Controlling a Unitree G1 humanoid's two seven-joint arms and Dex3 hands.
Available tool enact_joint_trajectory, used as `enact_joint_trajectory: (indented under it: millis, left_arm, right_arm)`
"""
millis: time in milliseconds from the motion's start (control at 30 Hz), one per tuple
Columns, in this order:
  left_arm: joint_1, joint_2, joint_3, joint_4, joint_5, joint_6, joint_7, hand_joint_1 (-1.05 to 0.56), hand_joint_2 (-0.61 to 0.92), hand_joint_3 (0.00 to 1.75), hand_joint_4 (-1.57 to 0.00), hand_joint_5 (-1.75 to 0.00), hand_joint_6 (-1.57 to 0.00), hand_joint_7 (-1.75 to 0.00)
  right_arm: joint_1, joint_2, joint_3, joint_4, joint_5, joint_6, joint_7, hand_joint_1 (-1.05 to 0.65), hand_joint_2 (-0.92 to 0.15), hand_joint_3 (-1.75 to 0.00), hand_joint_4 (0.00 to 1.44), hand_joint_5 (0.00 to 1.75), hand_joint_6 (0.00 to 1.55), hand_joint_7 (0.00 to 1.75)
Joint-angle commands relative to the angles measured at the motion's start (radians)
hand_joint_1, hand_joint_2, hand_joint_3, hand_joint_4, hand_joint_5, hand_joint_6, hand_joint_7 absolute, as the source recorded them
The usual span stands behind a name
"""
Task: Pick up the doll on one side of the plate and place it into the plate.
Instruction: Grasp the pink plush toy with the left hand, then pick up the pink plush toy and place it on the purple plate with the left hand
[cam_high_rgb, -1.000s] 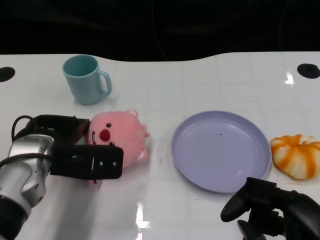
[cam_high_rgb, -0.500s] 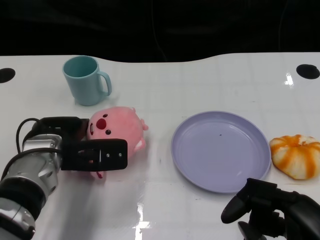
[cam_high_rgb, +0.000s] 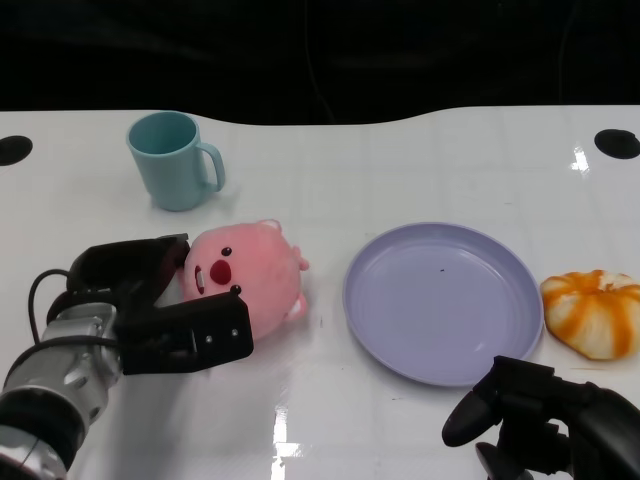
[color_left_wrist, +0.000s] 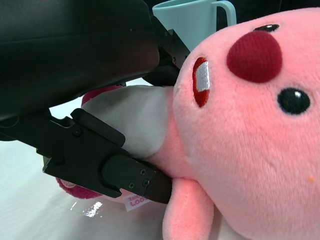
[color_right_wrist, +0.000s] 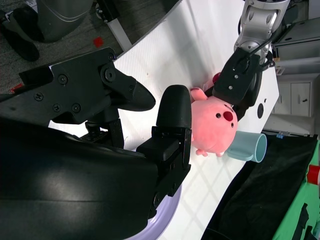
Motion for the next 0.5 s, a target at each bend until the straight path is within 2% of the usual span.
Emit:
enact_joint_trajectory:
  millis: [33, 133, 167, 233, 500]
  left_arm:
    - [0.076, -0.020, 0.037, -0.007, -0.052, -0.019, 0.033, -0.19, 0.88, 0.42, -0.84, -1.75, -0.67, -1.74]
    - [0.113, -0.029, 0.090, -0.059, -0.105, -0.037, 0.087, -0.19, 0.65, 0.87, -0.92, -1.75, -0.72, -1.75]
    - [0.124, -0.031, 0.104, -0.081, -0.119, -0.041, 0.096, -0.19, 0.61, 0.94, -0.93, -1.75, -0.73, -1.75]
    - [0.143, -0.032, 0.129, -0.133, -0.143, -0.038, 0.094, -0.17, 0.57, 1.04, -0.94, -1.75, -0.74, -1.75]
    - [0.188, -0.011, 0.170, -0.376, -0.175, -0.006, 0.013, -0.18, 0.45, 1.26, -0.98, -1.75, -0.78, -1.75]
  right_arm:
    - [0.004, -0.009, -0.016, 0.002, 0.008, -0.006, 0.002, -0.14, -0.76, -0.86, 0.53, 1.73, 0.49, 1.38]
    - [0.003, -0.009, -0.015, 0.008, 0.006, -0.017, 0.003, -0.13, -0.76, -0.86, 0.53, 1.73, 0.49, 1.38]
    - [0.003, -0.009, -0.013, 0.012, 0.005, -0.023, 0.005, -0.14, -0.76, -0.86, 0.53, 1.73, 0.49, 1.38]
    - [0.003, -0.013, -0.009, 0.017, -0.003, -0.032, 0.004, -0.14, -0.75, -0.86, 0.54, 1.72, 0.49, 1.38]
    - [-0.005, -0.008, -0.005, 0.014, -0.001, -0.014, -0.005, -0.14, -0.75, -0.87, 0.54, 1.72, 0.50, 1.38]
